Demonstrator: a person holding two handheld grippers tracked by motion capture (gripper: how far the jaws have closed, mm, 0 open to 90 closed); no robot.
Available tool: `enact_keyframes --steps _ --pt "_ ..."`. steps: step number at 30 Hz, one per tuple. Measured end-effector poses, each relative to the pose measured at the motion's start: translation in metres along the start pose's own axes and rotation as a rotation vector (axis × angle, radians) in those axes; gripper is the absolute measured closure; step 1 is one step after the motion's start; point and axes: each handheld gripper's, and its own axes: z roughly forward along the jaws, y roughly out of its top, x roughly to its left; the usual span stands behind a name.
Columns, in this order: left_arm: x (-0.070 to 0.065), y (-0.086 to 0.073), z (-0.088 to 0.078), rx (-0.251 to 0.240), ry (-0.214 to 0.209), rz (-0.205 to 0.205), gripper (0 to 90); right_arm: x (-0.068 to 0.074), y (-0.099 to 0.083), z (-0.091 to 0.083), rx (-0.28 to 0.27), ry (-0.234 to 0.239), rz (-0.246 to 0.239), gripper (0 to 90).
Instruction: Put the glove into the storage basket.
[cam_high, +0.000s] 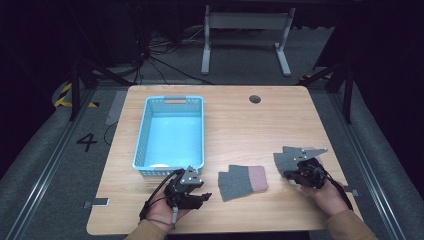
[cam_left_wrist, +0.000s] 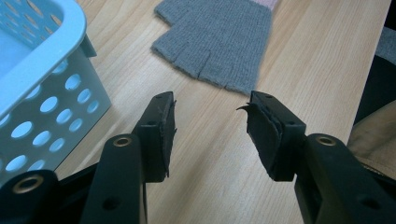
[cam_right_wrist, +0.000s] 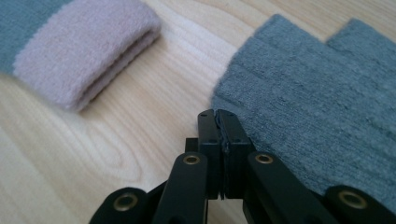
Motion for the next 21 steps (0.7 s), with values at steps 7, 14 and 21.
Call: enact_keyframes --steps 7,14,21 --pt "0.000 0.001 0.001 0.004 -0.003 0.002 52.2 -0.003 0.008 0.007 -0.006 -0.012 0.004 88.9" --pt "0.001 0.000 0.000 0.001 -0.006 -0.004 52.2 -0.008 0.012 -0.012 -0.057 -0.005 0.000 82.5" --pt "0.002 -0.001 0.000 0.002 -0.002 -0.006 52.2 -0.033 0.023 -0.030 -0.070 -0.026 -0.009 62.0"
